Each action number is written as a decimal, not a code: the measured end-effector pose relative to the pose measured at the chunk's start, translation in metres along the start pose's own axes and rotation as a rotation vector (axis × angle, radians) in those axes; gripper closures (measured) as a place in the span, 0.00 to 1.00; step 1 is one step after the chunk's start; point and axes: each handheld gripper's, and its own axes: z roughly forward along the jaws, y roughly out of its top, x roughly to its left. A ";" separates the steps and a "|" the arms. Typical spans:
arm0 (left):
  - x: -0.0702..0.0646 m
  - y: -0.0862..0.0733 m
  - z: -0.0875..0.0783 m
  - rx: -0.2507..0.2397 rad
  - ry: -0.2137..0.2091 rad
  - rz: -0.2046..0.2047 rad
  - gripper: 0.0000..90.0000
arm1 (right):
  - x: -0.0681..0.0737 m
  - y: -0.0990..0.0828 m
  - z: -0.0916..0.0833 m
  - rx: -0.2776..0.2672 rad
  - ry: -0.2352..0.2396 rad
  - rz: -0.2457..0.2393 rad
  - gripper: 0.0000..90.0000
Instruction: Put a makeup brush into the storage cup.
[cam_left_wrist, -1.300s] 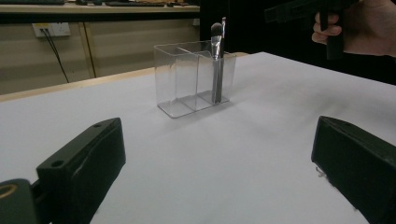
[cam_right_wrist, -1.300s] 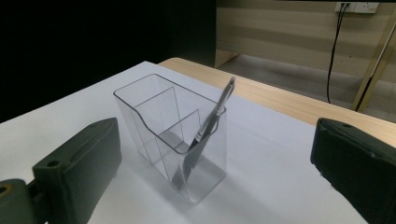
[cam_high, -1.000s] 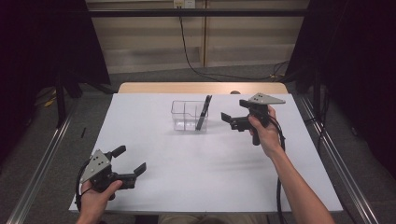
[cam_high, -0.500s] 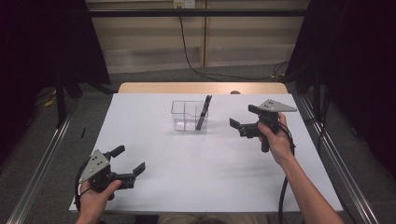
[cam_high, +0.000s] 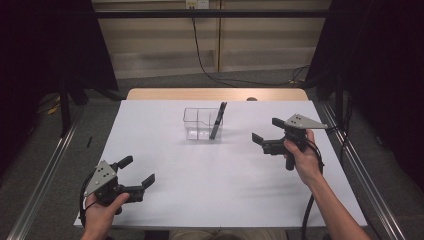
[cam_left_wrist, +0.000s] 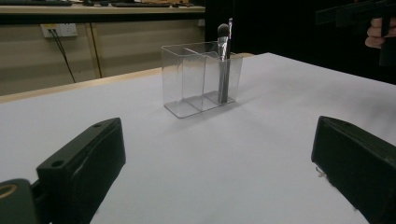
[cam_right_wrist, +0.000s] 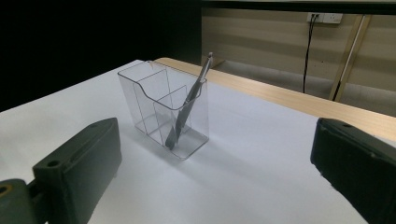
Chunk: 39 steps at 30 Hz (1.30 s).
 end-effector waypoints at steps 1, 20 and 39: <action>0.000 0.000 0.000 0.001 -0.001 -0.001 0.03 | 0.000 -0.001 -0.002 -0.004 0.000 0.003 0.01; 0.000 0.000 -0.002 -0.003 0.003 0.000 0.03 | -0.001 -0.021 -0.032 0.005 -0.034 0.008 0.02; -0.001 -0.001 -0.005 -0.007 0.010 0.002 0.03 | -0.002 -0.042 -0.069 -0.002 -0.072 0.031 0.02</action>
